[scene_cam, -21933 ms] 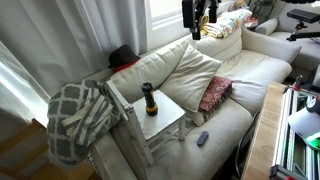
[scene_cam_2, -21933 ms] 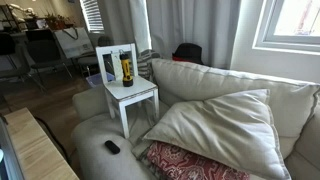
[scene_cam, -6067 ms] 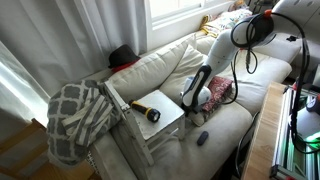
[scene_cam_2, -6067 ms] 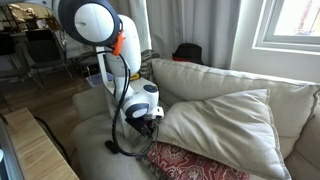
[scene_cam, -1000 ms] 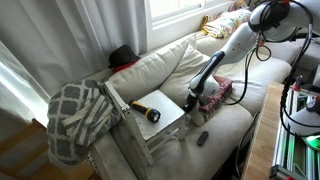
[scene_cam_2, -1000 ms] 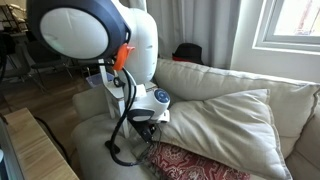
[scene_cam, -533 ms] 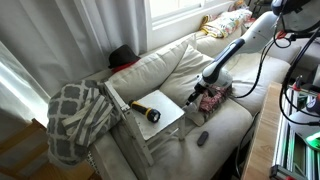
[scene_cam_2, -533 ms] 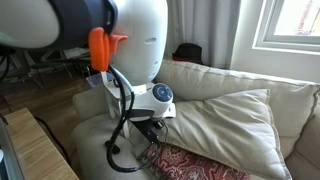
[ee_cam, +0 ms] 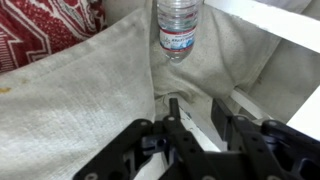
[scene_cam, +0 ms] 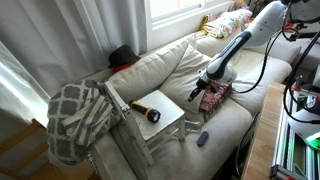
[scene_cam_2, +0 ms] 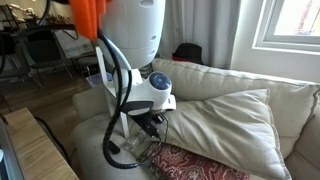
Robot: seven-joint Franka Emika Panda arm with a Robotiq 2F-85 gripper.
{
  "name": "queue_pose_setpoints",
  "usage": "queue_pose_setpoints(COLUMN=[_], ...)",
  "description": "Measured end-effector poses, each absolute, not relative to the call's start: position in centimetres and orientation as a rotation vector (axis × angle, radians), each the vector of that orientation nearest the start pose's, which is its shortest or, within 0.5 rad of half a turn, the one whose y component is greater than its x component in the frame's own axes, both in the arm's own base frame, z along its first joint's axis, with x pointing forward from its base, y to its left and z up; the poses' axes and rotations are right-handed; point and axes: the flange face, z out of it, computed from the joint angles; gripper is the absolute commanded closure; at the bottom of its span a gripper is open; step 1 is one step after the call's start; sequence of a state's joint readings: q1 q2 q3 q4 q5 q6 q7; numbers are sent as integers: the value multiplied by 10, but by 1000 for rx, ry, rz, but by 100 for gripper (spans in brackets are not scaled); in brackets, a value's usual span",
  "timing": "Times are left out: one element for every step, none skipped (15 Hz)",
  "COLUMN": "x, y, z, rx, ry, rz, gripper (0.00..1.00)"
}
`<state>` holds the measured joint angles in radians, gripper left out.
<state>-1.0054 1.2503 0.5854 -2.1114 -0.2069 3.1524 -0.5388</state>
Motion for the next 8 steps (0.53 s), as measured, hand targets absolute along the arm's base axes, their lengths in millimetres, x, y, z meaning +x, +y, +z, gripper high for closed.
queue_pose_setpoints(x=[479, 482, 487, 491, 496, 500, 503, 507], y=[-101, -87, -72, -56, -42, -31, -23, -17], z=[-60, -63, -67, -73, -79, -85, -92, -98], rx=[-2627, -2638, -2650, -2662, -2677, -2696, -2718, -2741], ry=[-4, -29, -56, -90, -126, -161, -198, -233], rz=[-343, -302, -254, -206, -156, -109, -64, -21], gripper=[23, 16, 8, 1, 0, 0, 0, 0])
